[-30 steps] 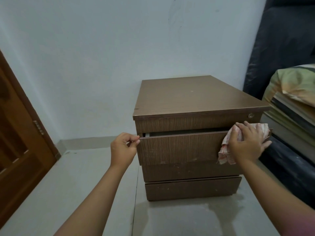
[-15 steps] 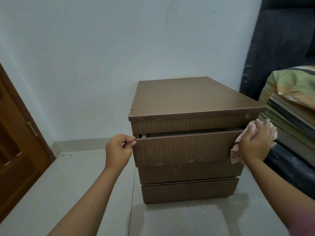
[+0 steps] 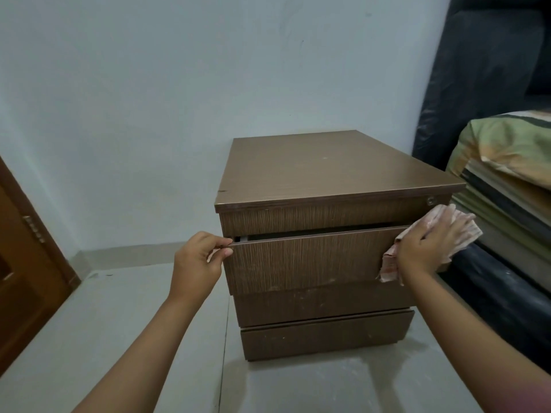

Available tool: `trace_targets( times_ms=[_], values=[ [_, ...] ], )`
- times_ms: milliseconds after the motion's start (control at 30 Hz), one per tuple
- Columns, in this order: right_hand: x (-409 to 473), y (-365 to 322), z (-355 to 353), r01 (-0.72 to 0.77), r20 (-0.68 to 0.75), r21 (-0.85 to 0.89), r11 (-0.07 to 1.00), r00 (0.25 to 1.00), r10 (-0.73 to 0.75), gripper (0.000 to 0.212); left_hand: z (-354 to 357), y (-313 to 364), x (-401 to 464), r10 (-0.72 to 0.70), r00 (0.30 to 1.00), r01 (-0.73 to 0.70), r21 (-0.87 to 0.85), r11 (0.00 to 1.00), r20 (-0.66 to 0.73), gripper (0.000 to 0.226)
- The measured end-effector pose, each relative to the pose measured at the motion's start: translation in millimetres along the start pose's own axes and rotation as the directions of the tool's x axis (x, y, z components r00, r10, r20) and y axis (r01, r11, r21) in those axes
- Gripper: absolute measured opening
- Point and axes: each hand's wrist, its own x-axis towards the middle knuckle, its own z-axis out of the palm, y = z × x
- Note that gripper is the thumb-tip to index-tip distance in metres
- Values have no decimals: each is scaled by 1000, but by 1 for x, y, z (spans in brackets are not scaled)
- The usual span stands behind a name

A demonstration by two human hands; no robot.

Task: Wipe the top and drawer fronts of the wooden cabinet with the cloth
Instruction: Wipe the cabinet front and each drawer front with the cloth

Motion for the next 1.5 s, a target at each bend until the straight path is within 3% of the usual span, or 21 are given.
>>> trace_targets(
  times_ms=[167, 333, 467, 667, 933, 1500],
  values=[
    [1, 13, 7, -60, -25, 46, 997, 998, 61, 59, 4, -2, -2, 20, 1000, -20, 11, 1000, -16, 19],
    [-15, 14, 5, -252, -61, 206, 945, 961, 270, 58, 7, -4, -3, 12, 1000, -12, -7, 1000, -27, 18],
    [-31, 11, 7, -372, -65, 234, 898, 916, 396, 55, 8, -4, -2, 13, 999, -13, -7, 1000, -33, 17],
    [-55, -51, -14, -568, 95, 314, 761, 816, 570, 53, 8, -1, -3, -1, 999, 0, -13, 1000, -45, 15],
    [-56, -59, 19, -314, 73, 218, 924, 950, 305, 58, 9, -1, -3, -4, 998, 3, -29, 1000, -59, 14],
    [-5, -18, 4, -197, -39, 121, 973, 978, 203, 54, 8, -1, -3, 14, 999, -14, -12, 1000, -49, 15]
  ],
)
